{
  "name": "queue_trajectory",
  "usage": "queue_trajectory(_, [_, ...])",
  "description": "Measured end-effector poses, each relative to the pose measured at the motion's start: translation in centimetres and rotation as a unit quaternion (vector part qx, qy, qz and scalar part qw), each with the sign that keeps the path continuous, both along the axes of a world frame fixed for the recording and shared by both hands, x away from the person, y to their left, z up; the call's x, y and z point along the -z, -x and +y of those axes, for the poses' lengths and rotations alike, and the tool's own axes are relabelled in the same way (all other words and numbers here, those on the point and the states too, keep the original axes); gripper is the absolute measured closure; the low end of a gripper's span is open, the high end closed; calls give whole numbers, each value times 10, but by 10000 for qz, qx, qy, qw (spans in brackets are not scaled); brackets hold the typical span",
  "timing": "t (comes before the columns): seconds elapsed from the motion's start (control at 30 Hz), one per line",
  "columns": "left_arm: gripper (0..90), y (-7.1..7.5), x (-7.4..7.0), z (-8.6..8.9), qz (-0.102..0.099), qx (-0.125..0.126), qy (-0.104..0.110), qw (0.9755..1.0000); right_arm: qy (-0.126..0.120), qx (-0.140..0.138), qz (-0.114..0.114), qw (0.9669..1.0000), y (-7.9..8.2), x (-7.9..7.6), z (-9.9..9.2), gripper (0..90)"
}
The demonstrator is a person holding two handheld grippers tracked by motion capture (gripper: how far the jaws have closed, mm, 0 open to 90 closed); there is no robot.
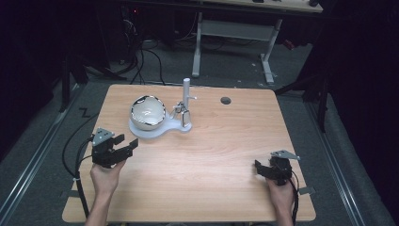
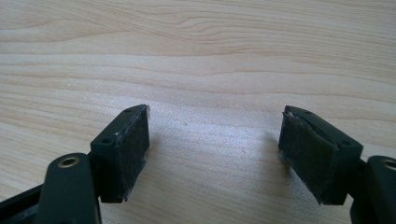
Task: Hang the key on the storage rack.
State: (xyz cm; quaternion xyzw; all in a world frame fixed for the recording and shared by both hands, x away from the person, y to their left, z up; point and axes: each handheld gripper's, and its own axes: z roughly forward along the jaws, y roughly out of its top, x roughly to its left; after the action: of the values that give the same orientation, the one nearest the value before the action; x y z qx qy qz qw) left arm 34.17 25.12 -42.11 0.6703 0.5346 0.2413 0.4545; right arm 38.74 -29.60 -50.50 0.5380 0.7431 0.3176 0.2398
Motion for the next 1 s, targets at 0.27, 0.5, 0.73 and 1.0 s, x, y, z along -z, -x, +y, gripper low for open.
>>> queue_trajectory(0.27, [395, 4, 7, 2, 43, -58, 27, 10000, 2, 1, 0, 10000, 0, 0, 0, 246])
queue_trajectory(0.5, [377, 6, 13, 1, 87, -71, 0, 9999, 0, 1, 1, 10000, 0, 0, 0, 246])
queue_trajectory(0.73, [368, 8, 21, 0, 151, -83, -60, 9998, 0, 1, 2, 10000, 0, 0, 0, 246])
queue_trajectory(1.0, [357, 10, 33, 1, 258, -108, -14, 9996, 2, 1, 1, 10000, 0, 0, 0, 246])
